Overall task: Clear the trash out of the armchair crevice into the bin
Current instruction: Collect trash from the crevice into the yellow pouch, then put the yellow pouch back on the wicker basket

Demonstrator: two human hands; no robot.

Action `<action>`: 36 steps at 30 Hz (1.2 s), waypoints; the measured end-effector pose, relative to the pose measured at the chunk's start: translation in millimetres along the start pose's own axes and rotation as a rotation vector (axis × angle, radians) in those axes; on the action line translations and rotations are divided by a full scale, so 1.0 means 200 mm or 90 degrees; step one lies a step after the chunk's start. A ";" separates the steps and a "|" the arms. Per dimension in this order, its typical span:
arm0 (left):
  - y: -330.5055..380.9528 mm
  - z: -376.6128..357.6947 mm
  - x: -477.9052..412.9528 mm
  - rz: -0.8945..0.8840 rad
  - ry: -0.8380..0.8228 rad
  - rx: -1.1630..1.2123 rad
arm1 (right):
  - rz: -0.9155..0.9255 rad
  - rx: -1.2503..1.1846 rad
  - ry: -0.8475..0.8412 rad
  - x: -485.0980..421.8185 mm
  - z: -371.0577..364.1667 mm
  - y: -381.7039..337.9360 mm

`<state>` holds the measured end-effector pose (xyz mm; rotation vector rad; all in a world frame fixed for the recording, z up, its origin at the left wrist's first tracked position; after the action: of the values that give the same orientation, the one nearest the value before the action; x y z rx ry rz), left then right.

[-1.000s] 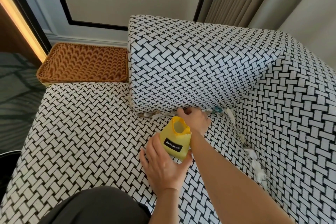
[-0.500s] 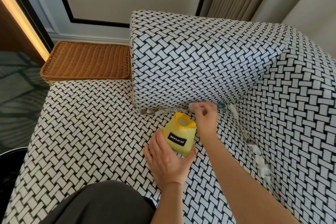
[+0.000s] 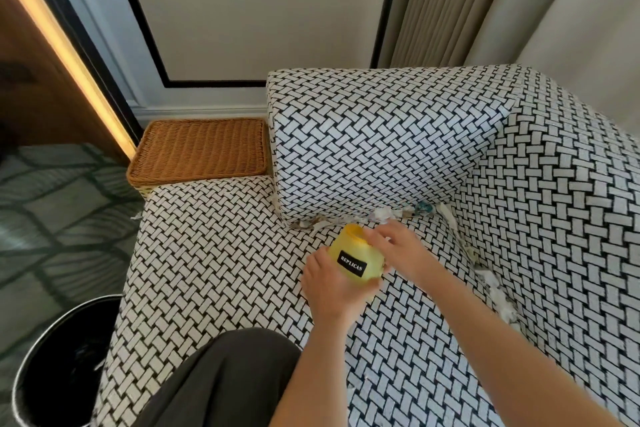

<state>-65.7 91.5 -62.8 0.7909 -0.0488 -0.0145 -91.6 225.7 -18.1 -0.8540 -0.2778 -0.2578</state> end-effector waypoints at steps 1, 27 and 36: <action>0.00 0.02 0.01 -0.004 -0.018 -0.005 | 0.007 0.000 -0.012 0.03 0.00 -0.03; 0.31 1.12 0.17 -0.158 0.102 0.385 | 0.217 -0.171 0.100 0.60 0.29 -0.90; 0.38 1.36 0.28 -0.197 0.196 0.392 | 0.219 -0.075 0.160 0.72 0.35 -1.07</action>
<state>-23.0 -49.9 183.4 1.4010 0.3790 -0.1772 -39.0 128.8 225.8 -0.9585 0.1212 -0.0593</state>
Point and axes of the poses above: each hand's wrist, its own x-axis away from the middle knuckle, its own z-axis out of the back of the hand, y = z × x, the point moved 9 cm from there along -x, towards the middle knuckle, and after that the axes turned 11 degrees about -z, right-handed, at the moved point
